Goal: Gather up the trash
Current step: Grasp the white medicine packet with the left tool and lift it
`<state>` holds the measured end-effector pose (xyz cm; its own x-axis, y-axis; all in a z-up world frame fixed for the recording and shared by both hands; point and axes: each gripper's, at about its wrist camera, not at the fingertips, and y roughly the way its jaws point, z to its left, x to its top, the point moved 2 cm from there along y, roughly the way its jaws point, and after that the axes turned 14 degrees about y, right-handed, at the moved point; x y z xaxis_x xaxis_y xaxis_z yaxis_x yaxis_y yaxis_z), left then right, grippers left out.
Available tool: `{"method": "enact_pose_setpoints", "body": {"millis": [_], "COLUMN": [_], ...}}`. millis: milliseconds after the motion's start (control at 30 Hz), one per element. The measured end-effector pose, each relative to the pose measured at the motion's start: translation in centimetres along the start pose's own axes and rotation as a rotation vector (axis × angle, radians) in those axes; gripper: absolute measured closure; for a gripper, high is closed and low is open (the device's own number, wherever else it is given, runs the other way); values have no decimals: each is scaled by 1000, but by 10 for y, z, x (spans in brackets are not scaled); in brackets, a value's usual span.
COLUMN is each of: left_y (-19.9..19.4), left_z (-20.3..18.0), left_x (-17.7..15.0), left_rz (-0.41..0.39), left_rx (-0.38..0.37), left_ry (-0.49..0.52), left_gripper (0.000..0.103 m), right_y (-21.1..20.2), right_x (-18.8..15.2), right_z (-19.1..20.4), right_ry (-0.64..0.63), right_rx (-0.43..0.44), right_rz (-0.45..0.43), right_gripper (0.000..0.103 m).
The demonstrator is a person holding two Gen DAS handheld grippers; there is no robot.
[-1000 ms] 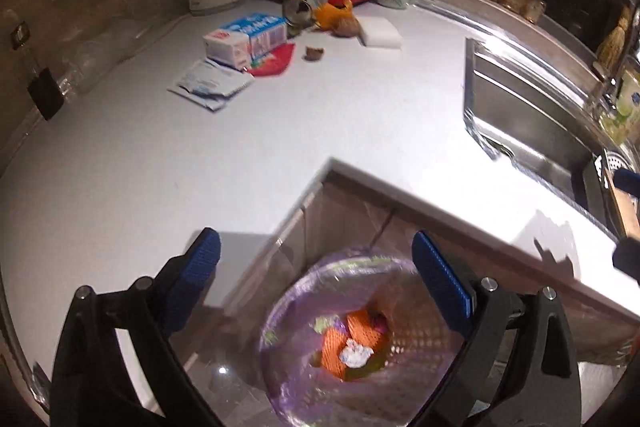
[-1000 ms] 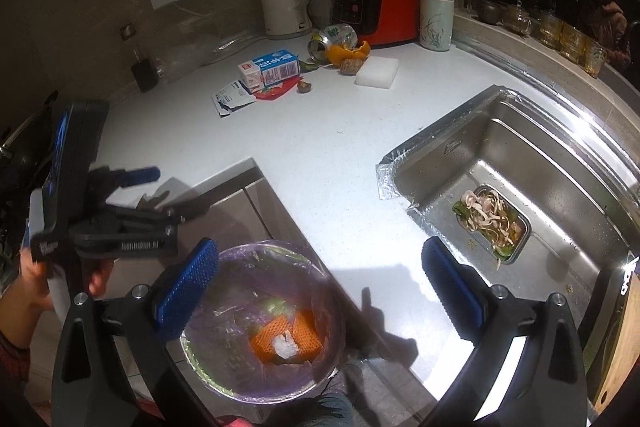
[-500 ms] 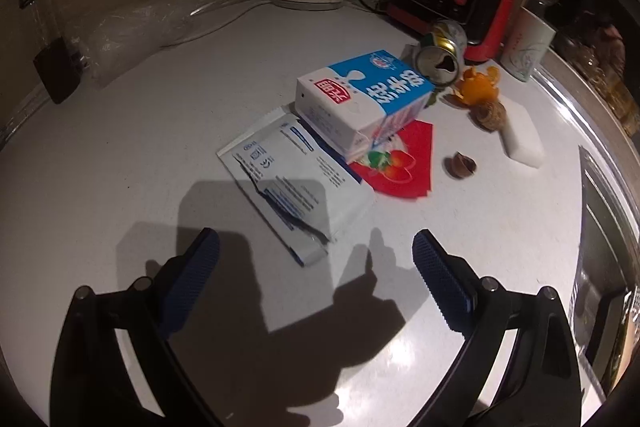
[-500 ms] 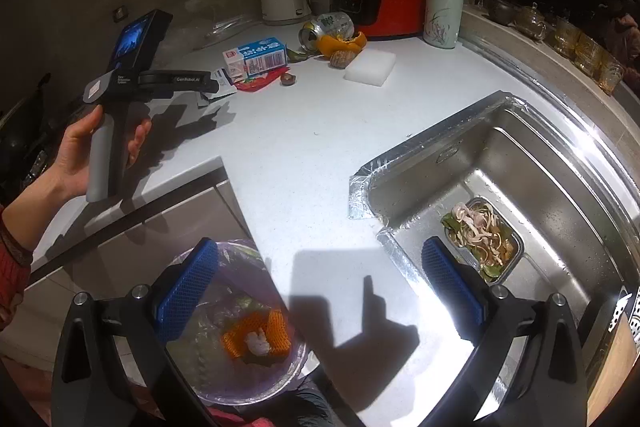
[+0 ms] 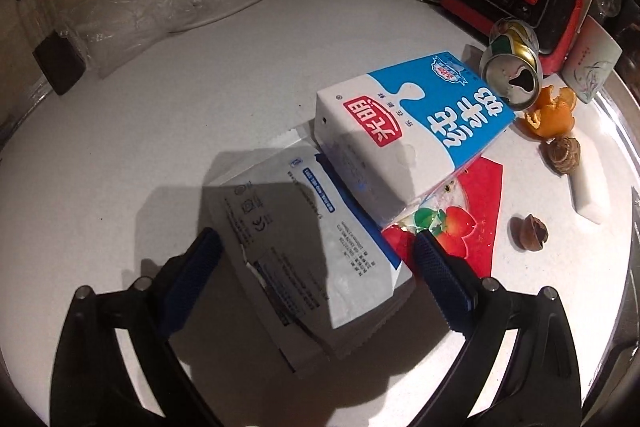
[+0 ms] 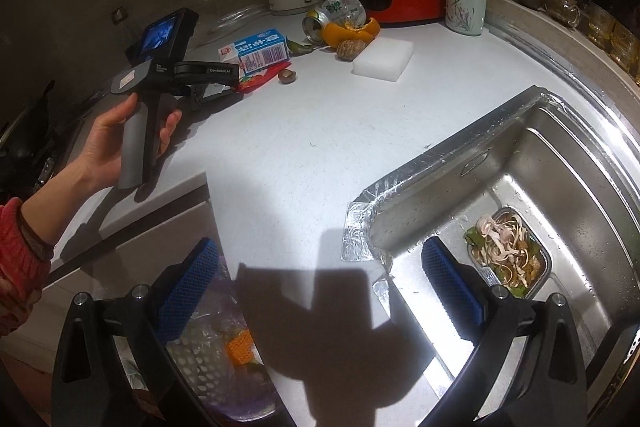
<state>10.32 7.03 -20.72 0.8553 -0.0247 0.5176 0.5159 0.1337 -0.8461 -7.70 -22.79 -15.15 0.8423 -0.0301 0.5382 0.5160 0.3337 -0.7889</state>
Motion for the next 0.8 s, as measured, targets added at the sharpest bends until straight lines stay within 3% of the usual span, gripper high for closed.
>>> {"method": "enact_pose_setpoints", "body": {"millis": [67, 133, 200, 333, 400, 567, 800], "left_y": [-4, -8, -11, -15, -17, -34, -91], "left_z": [0, 0, 0, 4, 6, 10, 14], "left_x": [-2, -3, -3, -8, -12, -20, -42], "left_rz": [-17, -30, -32, -35, -43, -69, -146], "left_rx": [2, -5, -20, -48, -60, -78, -92], "left_ry": [5, 16, 30, 41, 50, 79, 82], "left_gripper": [22, 40, 65, 78, 96, 98, 99], "right_y": [2, 3, 6, 11, 15, 38, 113], "right_x": [0, -1, 0, 4, 12, 46, 124], "right_z": [-1, -2, -1, 7, 14, 40, 67], "right_ry": [6, 12, 10, -34, -68, -177, -196], "right_rx": [5, 12, 18, 4, 4, 37, 112], "right_rz": [2, 3, 6, -8, -25, -81, -43], "right_gripper": [2, 2, 2, 2, 2, 3, 28]}}
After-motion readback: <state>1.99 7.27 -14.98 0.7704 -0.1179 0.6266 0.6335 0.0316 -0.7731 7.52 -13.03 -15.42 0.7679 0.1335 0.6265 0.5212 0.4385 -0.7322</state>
